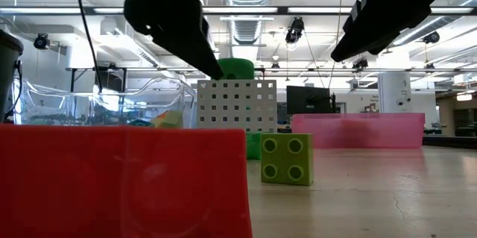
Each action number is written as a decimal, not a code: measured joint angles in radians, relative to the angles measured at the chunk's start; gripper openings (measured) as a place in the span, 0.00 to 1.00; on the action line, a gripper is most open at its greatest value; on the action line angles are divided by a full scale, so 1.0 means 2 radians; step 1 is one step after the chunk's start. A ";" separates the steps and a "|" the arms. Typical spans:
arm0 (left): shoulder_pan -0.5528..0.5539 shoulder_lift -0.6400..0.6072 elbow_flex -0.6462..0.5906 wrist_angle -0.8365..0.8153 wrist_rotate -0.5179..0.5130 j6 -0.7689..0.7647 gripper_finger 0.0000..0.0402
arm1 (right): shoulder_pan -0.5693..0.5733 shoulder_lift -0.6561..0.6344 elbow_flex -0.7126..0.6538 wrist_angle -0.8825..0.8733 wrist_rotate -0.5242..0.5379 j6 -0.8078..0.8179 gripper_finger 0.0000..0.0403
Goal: Pick & Place Toys
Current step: Put the blue game piece into the transparent bin
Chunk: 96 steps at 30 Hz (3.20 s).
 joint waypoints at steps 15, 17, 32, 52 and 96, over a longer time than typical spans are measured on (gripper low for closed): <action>-0.036 0.079 0.034 -0.037 -0.084 -0.017 0.71 | -0.017 0.000 0.060 -0.008 -0.009 -0.106 0.02; -0.047 0.078 0.033 -0.035 -0.104 -0.027 0.71 | -0.017 0.000 0.067 -0.010 -0.014 -0.110 0.02; -0.078 0.079 0.019 0.005 -0.147 -0.032 0.71 | -0.012 -0.082 0.049 -0.158 0.107 0.012 0.02; -0.078 0.169 0.051 0.036 -0.181 0.063 0.71 | -0.013 -0.170 -0.027 -0.103 0.073 0.012 0.02; -0.059 0.177 0.061 -0.030 -0.173 0.003 0.41 | -0.013 -0.170 -0.027 -0.092 0.074 -0.003 0.02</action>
